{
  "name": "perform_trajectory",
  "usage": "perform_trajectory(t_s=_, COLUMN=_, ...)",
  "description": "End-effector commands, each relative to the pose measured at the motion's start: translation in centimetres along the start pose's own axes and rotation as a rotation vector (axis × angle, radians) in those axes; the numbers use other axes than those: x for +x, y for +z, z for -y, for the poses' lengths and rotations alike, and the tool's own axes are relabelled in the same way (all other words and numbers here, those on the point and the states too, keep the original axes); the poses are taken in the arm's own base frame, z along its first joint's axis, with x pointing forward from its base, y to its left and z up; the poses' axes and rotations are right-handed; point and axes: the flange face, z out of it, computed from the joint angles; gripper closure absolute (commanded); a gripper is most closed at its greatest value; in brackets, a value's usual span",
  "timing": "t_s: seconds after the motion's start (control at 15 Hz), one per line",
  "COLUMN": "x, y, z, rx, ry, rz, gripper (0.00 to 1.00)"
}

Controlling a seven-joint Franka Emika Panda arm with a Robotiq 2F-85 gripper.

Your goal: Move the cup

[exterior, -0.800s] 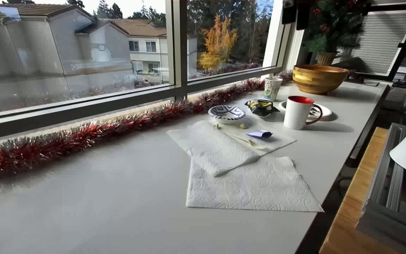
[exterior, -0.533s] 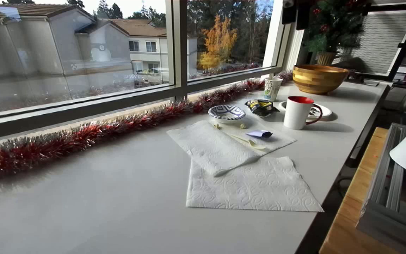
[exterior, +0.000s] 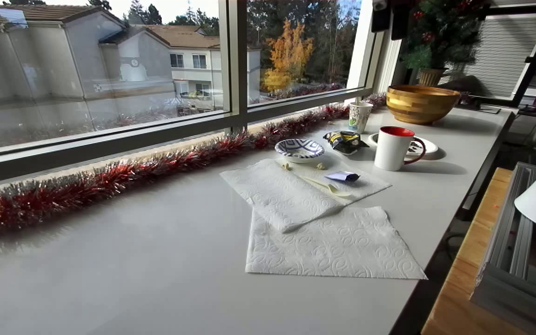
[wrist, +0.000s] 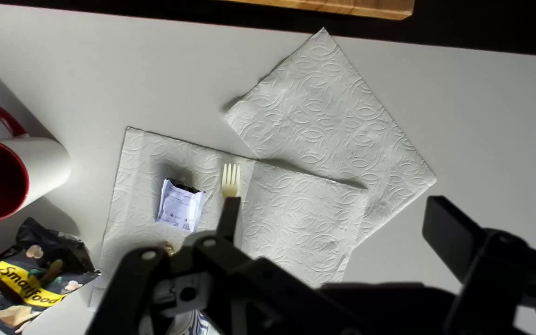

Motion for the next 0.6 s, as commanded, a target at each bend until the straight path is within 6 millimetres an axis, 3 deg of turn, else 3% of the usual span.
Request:
perform_trajectory(t_s=0.0, x=2.9, y=-0.7, z=-2.8, rx=0.048, ry=0.081, rz=-0.024, gripper=0.0)
perform_trajectory(t_s=0.33, x=8.0, y=-1.3, z=-9.9, rx=0.135, ry=0.157, rz=-0.115, gripper=0.0)
perform_trajectory(t_s=0.53, x=10.9, y=-2.1, z=-15.4, rx=0.165, ry=0.157, rz=-0.152, gripper=0.0)
